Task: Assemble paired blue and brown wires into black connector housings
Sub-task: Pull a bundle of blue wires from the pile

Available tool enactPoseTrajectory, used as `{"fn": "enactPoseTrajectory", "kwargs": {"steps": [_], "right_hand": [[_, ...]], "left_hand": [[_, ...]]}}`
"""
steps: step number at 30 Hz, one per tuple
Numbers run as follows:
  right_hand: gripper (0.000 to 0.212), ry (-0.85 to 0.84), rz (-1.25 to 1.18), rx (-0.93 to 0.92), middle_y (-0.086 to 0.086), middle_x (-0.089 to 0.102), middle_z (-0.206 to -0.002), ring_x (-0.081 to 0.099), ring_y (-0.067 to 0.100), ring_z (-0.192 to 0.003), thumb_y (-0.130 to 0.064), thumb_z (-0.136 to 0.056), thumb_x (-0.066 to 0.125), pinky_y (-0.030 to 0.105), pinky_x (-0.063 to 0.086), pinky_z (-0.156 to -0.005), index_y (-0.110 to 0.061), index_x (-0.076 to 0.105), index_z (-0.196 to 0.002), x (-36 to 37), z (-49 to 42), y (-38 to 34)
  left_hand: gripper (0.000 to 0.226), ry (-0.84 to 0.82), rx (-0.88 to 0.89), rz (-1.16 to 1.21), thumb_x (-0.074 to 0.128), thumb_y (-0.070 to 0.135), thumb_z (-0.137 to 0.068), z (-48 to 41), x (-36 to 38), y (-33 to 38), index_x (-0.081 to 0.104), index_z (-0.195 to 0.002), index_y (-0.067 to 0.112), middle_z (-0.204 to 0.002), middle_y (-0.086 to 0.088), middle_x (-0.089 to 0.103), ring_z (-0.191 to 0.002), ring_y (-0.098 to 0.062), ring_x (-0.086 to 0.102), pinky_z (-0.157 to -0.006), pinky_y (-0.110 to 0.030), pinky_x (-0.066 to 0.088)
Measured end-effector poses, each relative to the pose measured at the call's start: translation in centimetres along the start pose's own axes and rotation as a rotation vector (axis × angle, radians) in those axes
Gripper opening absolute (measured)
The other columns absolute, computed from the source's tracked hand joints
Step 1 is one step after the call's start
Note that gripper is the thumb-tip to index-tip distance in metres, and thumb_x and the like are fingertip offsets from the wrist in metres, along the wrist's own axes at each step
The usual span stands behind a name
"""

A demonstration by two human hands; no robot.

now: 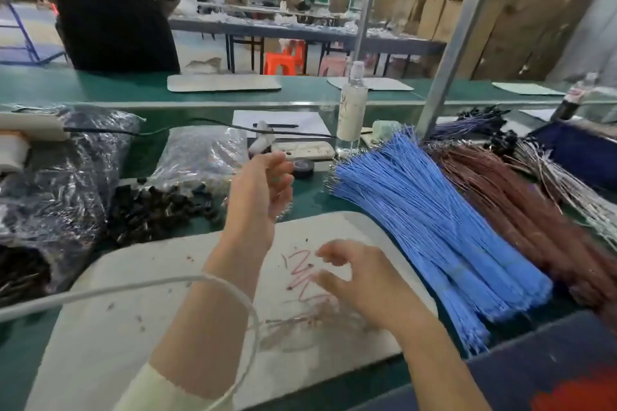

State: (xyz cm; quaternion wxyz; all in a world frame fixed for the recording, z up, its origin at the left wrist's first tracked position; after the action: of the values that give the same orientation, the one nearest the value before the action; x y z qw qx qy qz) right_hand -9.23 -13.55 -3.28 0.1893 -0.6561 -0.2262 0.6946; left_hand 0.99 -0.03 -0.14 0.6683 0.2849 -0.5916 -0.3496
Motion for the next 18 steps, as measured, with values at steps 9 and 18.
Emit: {"fn": "enactPoseTrajectory", "kwargs": {"steps": [9, 18], "right_hand": [[0.003, -0.355, 0.186, 0.043, -0.007, 0.06, -0.085, 0.057, 0.014, -0.084, -0.021, -0.084, 0.061, 0.022, 0.045, -0.071, -0.021, 0.058, -0.086, 1.1, -5.3, 0.5], [0.014, 0.128, -0.697, 0.357, 0.011, 0.062, -0.085, 0.057, 0.012, -0.053, -0.011, -0.092, 0.056, 0.022, 0.049, -0.052, -0.006, 0.057, -0.105, -1.3, -22.8, 2.1]], "left_hand": [[0.01, -0.095, -0.179, 0.046, 0.054, 0.014, -0.089, -5.6, -0.3, 0.3, 0.063, -0.086, 0.011, -0.074, 0.001, 0.07, -0.056, -0.007, 0.06, -0.055, -0.017, 0.05], [0.02, 0.106, -0.194, 0.637, 0.04, 0.016, -0.094, -12.6, 0.1, 3.9, 0.058, -0.089, 0.006, -0.086, -0.006, 0.064, -0.051, -0.012, 0.056, -0.049, -0.018, 0.046]]}}
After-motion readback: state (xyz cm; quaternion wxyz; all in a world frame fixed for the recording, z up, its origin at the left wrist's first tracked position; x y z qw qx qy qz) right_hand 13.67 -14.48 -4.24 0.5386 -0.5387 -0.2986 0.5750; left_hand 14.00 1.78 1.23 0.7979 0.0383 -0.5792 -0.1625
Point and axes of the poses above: each hand's wrist, its own z-axis away from the middle knuckle, its own x-axis out of the palm, y = z × x, the point moved 1 cm from there along -z, towards the middle knuckle
